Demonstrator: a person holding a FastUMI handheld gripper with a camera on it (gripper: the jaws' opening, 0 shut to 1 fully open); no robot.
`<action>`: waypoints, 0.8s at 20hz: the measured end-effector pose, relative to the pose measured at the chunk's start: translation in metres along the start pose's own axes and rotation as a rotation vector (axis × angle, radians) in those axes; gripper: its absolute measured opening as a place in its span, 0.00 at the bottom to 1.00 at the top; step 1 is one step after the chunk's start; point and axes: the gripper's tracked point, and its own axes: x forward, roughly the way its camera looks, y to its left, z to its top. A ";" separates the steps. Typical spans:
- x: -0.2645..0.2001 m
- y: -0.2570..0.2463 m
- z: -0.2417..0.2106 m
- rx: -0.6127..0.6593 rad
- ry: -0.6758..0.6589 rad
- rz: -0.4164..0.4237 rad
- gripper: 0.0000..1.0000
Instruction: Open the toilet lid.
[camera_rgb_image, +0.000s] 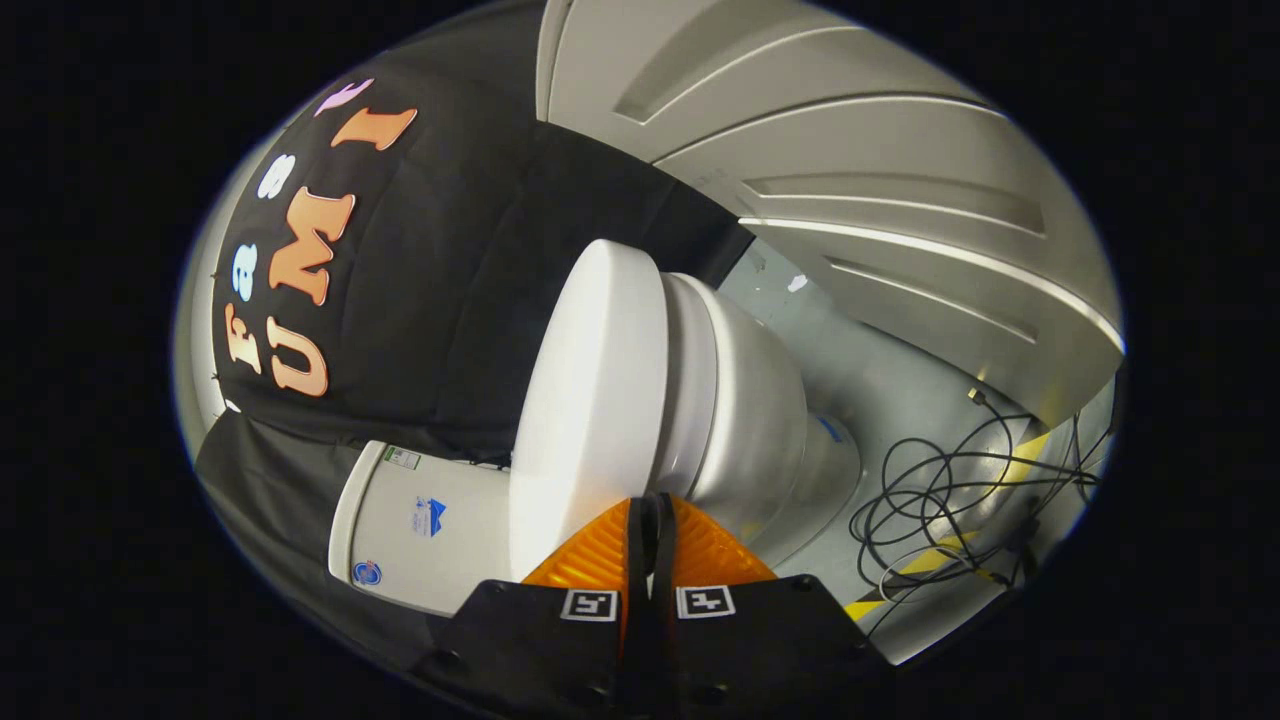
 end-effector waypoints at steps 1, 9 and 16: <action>0.000 0.001 0.000 0.003 0.003 -0.005 0.08; -0.008 0.029 0.011 -0.082 -0.059 -0.029 0.08; -0.015 0.083 0.030 -0.359 -0.190 -0.133 0.08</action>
